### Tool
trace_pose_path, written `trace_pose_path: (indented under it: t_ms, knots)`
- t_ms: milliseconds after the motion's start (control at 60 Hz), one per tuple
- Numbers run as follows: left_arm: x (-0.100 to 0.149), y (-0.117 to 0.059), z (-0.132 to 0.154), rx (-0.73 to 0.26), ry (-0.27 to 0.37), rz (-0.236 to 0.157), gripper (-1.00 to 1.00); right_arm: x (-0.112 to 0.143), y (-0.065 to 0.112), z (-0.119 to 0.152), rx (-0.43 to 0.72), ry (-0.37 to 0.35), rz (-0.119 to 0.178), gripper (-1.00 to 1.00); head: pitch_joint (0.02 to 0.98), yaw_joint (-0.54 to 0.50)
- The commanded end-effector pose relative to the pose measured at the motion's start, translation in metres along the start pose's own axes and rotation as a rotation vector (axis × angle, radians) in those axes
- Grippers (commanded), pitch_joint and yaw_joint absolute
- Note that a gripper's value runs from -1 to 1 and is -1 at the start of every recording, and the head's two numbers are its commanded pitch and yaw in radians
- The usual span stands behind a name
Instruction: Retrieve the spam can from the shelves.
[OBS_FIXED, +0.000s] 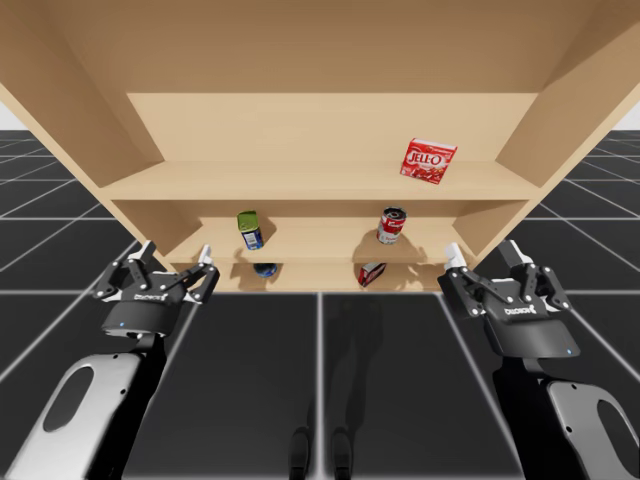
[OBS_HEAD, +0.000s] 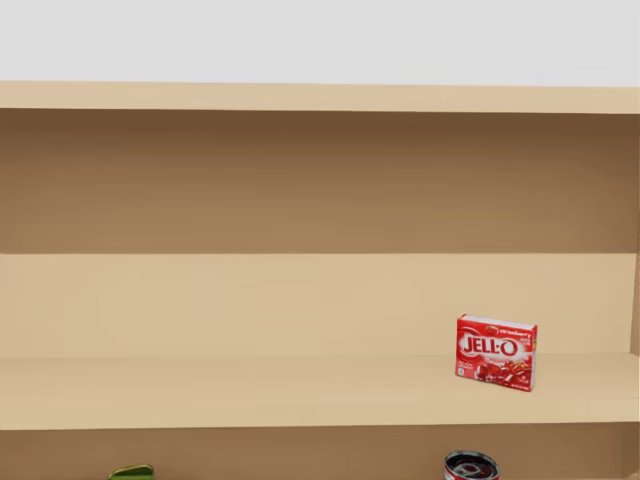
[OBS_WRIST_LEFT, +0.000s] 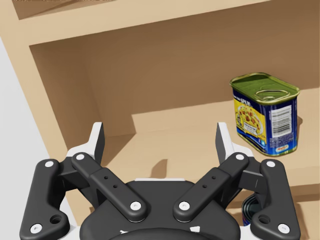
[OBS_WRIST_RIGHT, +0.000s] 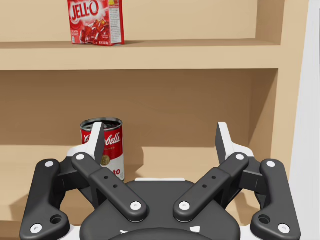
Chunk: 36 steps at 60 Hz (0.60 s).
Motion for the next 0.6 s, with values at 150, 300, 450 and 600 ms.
trace_pose_path:
  t_ms: [150, 300, 450, 600]
  knots:
    - [-0.0002, 0.0021, -0.0012, -0.008, 0.014, 0.001, -1.0, -0.0012, -0.0001, 0.0001, 0.013, 0.012, 0.009, -1.0, 0.114, -0.03]
    - [-0.0005, 0.0031, -0.0014, -0.009, 0.022, -0.004, -1.0, -0.0021, 0.0004, -0.0002, 0.024, 0.028, 0.013, -1.0, 0.191, 0.0]
    - [-0.0009, 0.0034, -0.0015, -0.016, 0.028, -0.008, -1.0, -0.0037, 0.0015, -0.0005, 0.027, 0.038, 0.024, -1.0, 0.29, 0.07]
    - [-0.0013, 0.0038, -0.0013, -0.025, 0.035, -0.015, -1.0, -0.005, 0.0022, -0.0006, 0.029, 0.044, 0.033, -1.0, 0.392, 0.15]
